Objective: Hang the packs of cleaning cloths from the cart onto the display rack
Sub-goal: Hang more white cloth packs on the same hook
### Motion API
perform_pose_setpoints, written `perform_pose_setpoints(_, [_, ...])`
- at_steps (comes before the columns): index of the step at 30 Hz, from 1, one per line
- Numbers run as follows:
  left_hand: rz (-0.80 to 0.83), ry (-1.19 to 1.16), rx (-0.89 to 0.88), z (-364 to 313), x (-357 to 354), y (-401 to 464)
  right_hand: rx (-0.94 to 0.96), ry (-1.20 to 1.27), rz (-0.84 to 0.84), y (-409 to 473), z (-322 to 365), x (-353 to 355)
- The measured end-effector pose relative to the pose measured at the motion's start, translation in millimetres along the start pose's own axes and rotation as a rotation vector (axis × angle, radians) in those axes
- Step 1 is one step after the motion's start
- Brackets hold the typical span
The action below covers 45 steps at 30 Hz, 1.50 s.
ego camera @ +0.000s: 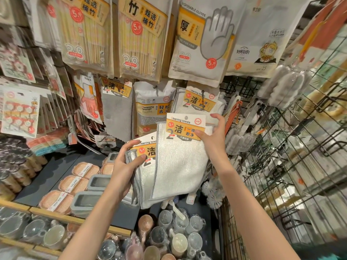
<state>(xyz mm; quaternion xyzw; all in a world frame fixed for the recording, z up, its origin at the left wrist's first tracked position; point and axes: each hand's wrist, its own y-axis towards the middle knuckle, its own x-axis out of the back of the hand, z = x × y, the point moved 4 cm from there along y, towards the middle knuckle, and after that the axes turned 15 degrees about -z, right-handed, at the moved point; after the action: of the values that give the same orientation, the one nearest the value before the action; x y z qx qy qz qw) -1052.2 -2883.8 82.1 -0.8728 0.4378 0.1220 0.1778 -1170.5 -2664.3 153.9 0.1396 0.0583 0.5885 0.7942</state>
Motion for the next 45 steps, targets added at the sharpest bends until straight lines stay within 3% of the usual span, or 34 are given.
perform_pose_setpoints(5, [-0.005,-0.006,-0.009,-2,-4,2,0.130,-0.053,-0.025,17,19,3])
perform_pose_setpoints(19, [-0.004,-0.020,-0.007,-8,-16,10,0.145,-0.032,-0.132,59,20,5])
perform_pose_setpoints(25, [-0.010,-0.018,-0.012,-7,-16,12,0.078,-0.116,-0.102,79,1,-5])
perform_pose_setpoints(45, [-0.057,0.008,-0.034,-5,1,17,0.142,-0.371,0.042,97,1,-13])
